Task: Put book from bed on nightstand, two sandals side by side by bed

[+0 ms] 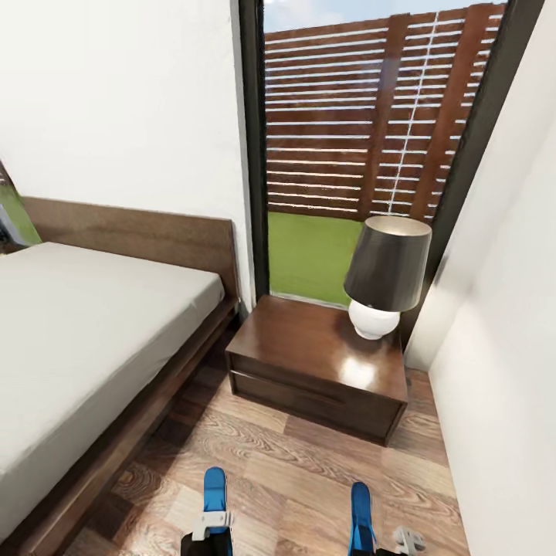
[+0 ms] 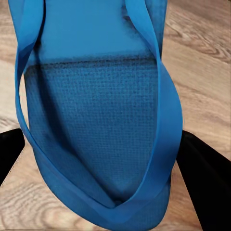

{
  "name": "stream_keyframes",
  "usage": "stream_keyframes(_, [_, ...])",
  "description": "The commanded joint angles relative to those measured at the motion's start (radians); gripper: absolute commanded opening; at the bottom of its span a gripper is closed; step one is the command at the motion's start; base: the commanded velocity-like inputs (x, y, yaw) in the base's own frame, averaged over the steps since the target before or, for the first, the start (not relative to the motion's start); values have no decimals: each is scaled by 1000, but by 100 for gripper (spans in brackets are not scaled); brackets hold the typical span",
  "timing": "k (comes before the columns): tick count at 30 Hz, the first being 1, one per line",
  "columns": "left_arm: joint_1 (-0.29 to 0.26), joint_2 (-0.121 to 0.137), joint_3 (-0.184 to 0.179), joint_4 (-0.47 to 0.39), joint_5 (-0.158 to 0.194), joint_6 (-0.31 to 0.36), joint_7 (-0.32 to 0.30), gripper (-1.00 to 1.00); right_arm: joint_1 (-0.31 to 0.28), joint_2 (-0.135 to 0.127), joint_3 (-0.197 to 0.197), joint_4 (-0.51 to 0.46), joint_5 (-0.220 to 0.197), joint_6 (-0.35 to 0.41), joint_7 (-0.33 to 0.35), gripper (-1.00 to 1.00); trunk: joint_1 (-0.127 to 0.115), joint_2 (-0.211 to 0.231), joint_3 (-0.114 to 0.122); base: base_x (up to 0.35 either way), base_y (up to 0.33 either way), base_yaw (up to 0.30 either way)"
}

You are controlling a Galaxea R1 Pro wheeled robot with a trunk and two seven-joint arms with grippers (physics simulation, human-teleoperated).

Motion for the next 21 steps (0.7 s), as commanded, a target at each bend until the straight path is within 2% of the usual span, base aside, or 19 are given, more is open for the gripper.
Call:
stream_keyframes(1, [-1, 0, -3, 2, 8, -3, -7, -100, -1, -1, -9, 2, 4, 5, 4, -100, 0, 0, -1, 0, 0, 288])
stream_keyframes(21, [-1, 0, -3, 2, 7, -3, -7, -100, -1, -1, -9, 2, 4, 5, 4, -100, 0, 0, -1, 22, -24, 288])
